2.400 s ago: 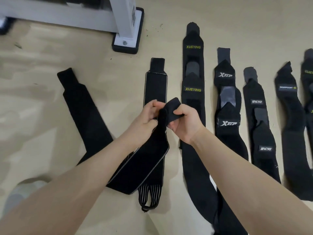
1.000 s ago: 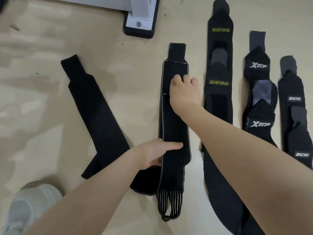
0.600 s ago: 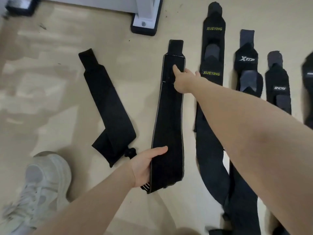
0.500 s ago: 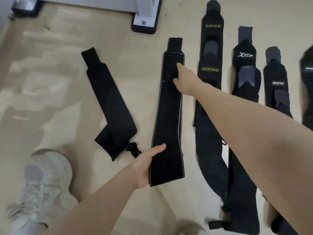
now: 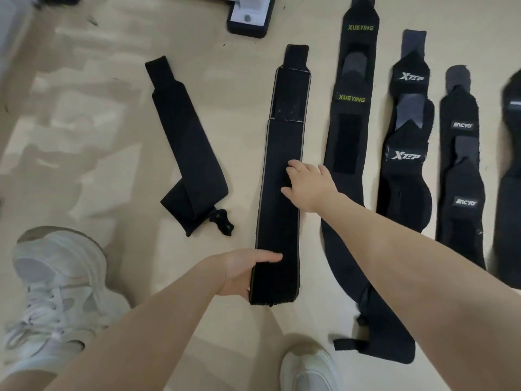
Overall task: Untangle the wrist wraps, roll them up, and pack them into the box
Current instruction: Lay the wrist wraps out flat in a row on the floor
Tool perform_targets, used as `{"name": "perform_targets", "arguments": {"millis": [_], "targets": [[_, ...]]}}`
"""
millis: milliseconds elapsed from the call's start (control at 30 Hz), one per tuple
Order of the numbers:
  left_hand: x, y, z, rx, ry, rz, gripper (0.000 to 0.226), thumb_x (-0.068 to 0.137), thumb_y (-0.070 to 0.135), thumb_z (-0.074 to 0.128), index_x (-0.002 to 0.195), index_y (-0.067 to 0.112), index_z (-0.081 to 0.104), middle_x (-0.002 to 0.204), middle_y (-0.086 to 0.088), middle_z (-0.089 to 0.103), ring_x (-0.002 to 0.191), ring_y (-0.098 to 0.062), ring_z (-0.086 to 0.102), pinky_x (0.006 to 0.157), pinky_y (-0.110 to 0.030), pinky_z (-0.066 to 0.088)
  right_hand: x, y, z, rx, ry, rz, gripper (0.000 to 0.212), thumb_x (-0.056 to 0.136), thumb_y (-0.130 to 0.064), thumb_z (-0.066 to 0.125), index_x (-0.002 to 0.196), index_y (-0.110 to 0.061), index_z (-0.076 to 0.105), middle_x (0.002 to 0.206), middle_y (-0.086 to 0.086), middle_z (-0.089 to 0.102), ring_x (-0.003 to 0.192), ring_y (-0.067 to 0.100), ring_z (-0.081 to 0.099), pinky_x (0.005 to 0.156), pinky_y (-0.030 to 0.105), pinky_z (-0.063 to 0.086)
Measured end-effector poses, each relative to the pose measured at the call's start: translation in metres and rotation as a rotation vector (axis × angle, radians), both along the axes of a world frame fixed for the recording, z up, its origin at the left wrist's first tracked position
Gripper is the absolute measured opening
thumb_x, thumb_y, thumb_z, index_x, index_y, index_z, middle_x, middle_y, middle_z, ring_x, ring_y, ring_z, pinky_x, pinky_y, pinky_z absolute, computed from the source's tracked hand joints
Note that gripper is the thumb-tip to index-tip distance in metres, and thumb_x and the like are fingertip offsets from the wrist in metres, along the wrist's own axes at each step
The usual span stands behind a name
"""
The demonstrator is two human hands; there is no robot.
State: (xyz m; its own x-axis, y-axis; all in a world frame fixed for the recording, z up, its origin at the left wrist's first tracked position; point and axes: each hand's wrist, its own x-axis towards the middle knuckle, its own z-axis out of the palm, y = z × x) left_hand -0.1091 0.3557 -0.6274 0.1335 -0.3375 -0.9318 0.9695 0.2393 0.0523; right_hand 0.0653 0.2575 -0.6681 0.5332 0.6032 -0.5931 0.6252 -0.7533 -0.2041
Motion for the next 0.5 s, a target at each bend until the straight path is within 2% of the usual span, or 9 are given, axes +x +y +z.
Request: {"name": "perform_targets", "arguments": {"millis": [67, 167, 233, 267, 333, 400, 467, 500], "targets": [[-0.007, 0.001, 0.0, -0.022, 0.022, -0.132, 0.033, 0.092, 0.035, 0.058, 0.118, 0.015, 0.056, 0.117, -0.007, 0.066, 0.105, -0.025, 0.064, 0.089, -0.043, 0.053, -0.003, 0.008, 0.001, -0.001, -0.078, -0.02, 0.052, 0.098, -0.039, 0.039, 0.141, -0.01, 0.035, 0.153, 0.004, 0.025, 0.136, 0.028, 0.03, 0.114, 0.046, 0.019], [-0.014, -0.002, -0.004, 0.02, 0.068, -0.243, 0.044, 0.097, 0.046, 0.044, 0.121, 0.01, 0.051, 0.098, -0.008, 0.07, 0.078, -0.016, 0.07, 0.074, -0.031, 0.057, -0.005, 0.016, 0.004, 0.001, -0.128, -0.031, 0.046, 0.096, -0.033, 0.043, 0.134, -0.007, 0.04, 0.143, 0.008, 0.035, 0.126, 0.029, 0.04, 0.105, 0.041, 0.03], [-0.012, -0.006, -0.005, 0.188, 0.067, -0.362, 0.051, 0.099, 0.045, 0.036, 0.124, 0.002, 0.047, 0.083, -0.01, 0.068, 0.066, -0.017, 0.064, 0.068, -0.029, 0.056, -0.005, 0.019, 0.004, 0.007, -0.132, -0.037, 0.045, 0.095, -0.03, 0.045, 0.133, -0.006, 0.04, 0.14, 0.01, 0.036, 0.122, 0.029, 0.042, 0.1, 0.04, 0.034], [-0.009, -0.007, -0.006, 0.327, 0.017, -0.5, 0.053, 0.099, 0.045, 0.035, 0.123, 0.0, 0.049, 0.078, -0.009, 0.065, 0.065, -0.019, 0.061, 0.067, -0.028, 0.053, -0.005, 0.02, 0.004, 0.014, -0.141, -0.033, 0.044, 0.095, -0.028, 0.046, 0.133, -0.007, 0.04, 0.138, 0.01, 0.037, 0.121, 0.029, 0.043, 0.098, 0.04, 0.035], [0.001, -0.007, -0.005, 0.661, -0.169, -0.872, 0.049, 0.097, 0.047, 0.037, 0.111, 0.004, 0.056, 0.075, 0.0, 0.056, 0.075, -0.021, 0.058, 0.067, -0.026, 0.043, -0.001, 0.021, 0.003, 0.051, -0.166, -0.021, 0.048, 0.095, -0.029, 0.047, 0.136, -0.008, 0.036, 0.141, 0.012, 0.035, 0.124, 0.03, 0.041, 0.099, 0.039, 0.035], [0.016, -0.006, 0.0, 0.907, -0.368, -1.085, 0.034, 0.092, 0.048, 0.047, 0.097, 0.014, 0.051, 0.076, 0.005, 0.048, 0.079, -0.021, 0.055, 0.065, -0.027, 0.037, 0.004, 0.021, 0.002, 0.099, -0.184, -0.012, 0.069, 0.091, -0.041, 0.053, 0.146, -0.011, 0.022, 0.153, 0.014, 0.019, 0.137, 0.031, 0.026, 0.109, 0.042, 0.026], [0.03, -0.004, 0.0, 1.057, -0.593, -1.184, 0.047, 0.083, 0.051, 0.059, 0.108, 0.015, 0.043, 0.091, 0.001, 0.051, 0.088, -0.022, 0.054, 0.069, -0.03, 0.038, 0.008, 0.022, -0.002, 0.069, -0.139, 0.03, 0.102, 0.081, -0.059, 0.059, 0.151, -0.014, 0.001, 0.159, 0.011, -0.004, 0.146, 0.029, 0.004, 0.117, 0.044, 0.01], [0.033, -0.003, -0.006, 1.106, -0.746, -1.275, 0.06, 0.08, 0.051, 0.062, 0.12, 0.014, 0.038, 0.107, -0.002, 0.05, 0.101, -0.023, 0.051, 0.08, -0.033, 0.039, 0.008, 0.022, -0.005, 0.028, -0.101, 0.052, 0.114, 0.076, -0.065, 0.061, 0.151, -0.015, -0.008, 0.158, 0.01, -0.012, 0.146, 0.027, -0.005, 0.118, 0.045, 0.003]]}}
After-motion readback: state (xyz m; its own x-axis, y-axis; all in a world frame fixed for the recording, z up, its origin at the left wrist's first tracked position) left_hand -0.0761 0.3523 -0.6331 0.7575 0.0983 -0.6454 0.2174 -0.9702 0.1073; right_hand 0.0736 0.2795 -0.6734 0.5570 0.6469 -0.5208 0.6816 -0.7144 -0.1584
